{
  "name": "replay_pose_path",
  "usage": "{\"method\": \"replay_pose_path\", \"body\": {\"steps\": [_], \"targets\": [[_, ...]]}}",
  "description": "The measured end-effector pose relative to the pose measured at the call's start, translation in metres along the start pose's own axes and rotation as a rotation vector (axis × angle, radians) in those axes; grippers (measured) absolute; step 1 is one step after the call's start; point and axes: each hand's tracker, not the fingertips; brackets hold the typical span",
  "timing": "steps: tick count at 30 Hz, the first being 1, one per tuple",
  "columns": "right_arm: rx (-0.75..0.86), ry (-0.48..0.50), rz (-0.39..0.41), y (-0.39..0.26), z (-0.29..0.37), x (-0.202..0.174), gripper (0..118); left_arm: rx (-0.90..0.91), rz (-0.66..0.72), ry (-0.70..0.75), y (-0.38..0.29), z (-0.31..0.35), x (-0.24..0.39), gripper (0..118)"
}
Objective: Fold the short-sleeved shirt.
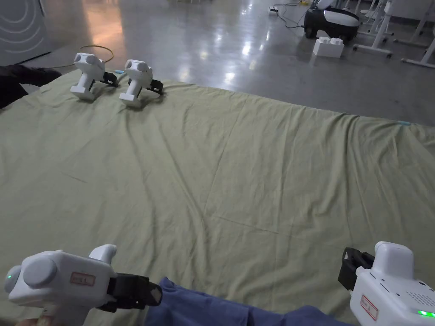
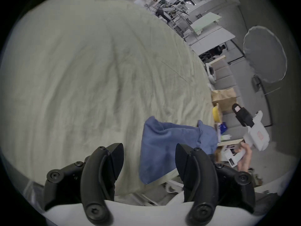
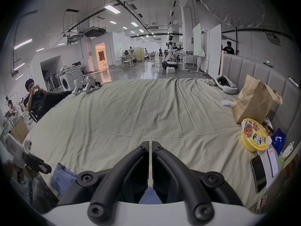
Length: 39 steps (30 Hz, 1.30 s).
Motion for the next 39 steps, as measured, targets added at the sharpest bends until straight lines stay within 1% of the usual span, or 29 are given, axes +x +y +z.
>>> {"method": "replay_pose_path", "body": {"steps": [1, 4, 5, 7, 9, 11, 12, 13, 14, 15, 16, 17, 18, 20, 21, 25, 28, 31, 35, 37, 39], "targets": [[-0.002, 0.001, 0.001, 0.000, 0.000, -0.001, 5, -0.017, 0.015, -0.018, -0.004, -0.005, 0.007, 76], [-0.011, 0.006, 0.000, -0.001, -0.001, -0.003, 5, -0.065, 0.073, -0.031, -0.011, -0.028, -0.005, 76], [-0.018, 0.009, -0.004, -0.002, -0.001, -0.003, 5, -0.036, 0.087, -0.040, -0.019, -0.030, 0.004, 76], [-0.031, 0.013, -0.017, -0.004, -0.002, -0.002, 5, 0.035, 0.132, -0.144, -0.022, -0.028, 0.002, 75], [-0.041, 0.011, -0.022, -0.006, -0.003, -0.001, 5, 0.035, 0.202, -0.216, -0.022, -0.040, -0.011, 74], [-0.049, 0.012, -0.024, -0.008, -0.005, -0.001, 5, 0.018, 0.208, -0.274, -0.025, -0.048, -0.010, 71], [-0.054, 0.013, -0.028, -0.009, -0.005, -0.001, 5, 0.006, 0.202, -0.292, -0.028, -0.054, -0.008, 66], [-0.057, 0.014, -0.031, -0.010, -0.006, -0.001, 5, 0.009, 0.194, -0.270, -0.033, -0.053, -0.003, 59], [-0.060, 0.017, -0.035, -0.011, -0.006, -0.001, 5, 0.018, 0.169, -0.234, -0.035, -0.056, 0.000, 47], [-0.063, 0.018, -0.037, -0.012, -0.006, -0.001, 5, 0.018, 0.169, -0.210, -0.036, -0.060, 0.001, 27], [-0.066, 0.017, -0.039, -0.012, -0.007, 0.000, 5, 0.030, 0.194, -0.209, -0.039, -0.061, 0.000, 21], [-0.069, 0.016, -0.040, -0.013, -0.007, 0.000, 5, 0.045, 0.222, -0.235, -0.035, -0.067, -0.016, 20], [-0.072, 0.017, -0.042, -0.013, -0.007, 0.000, 5, 0.054, 0.216, -0.232, -0.036, -0.063, -0.013, 19], [-0.076, 0.016, -0.044, -0.013, -0.007, 0.001, 5, 0.076, 0.134, -0.154, -0.035, -0.055, -0.001, 17], [-0.076, 0.015, -0.045, -0.012, -0.007, 0.002, 5, 0.078, 0.101, -0.141, -0.037, -0.050, 0.004, 16], [-0.071, 0.014, -0.041, -0.009, -0.007, 0.005, 5, 0.095, 0.098, -0.135, -0.029, -0.023, 0.023, 15], [-0.064, 0.013, -0.039, -0.006, -0.005, 0.006, 5, 0.132, 0.013, -0.029, -0.015, 0.010, 0.036, 15], [-0.062, 0.016, -0.035, -0.003, -0.006, 0.007, 5, 0.165, -0.014, 0.079, 0.001, 0.046, 0.034, 15], [-0.054, 0.025, -0.028, 0.002, -0.007, 0.005, 5, 0.191, -0.046, 0.344, 0.013, 0.082, 0.040, 15], [-0.051, 0.034, -0.028, 0.004, -0.010, 0.002, 5, 0.208, -0.086, 0.437, 0.011, 0.090, 0.063, 15], [-0.050, 0.047, -0.026, 0.004, -0.011, 0.000, 5, 0.203, -0.103, 0.448, 0.011, 0.089, 0.075, 16]]}}
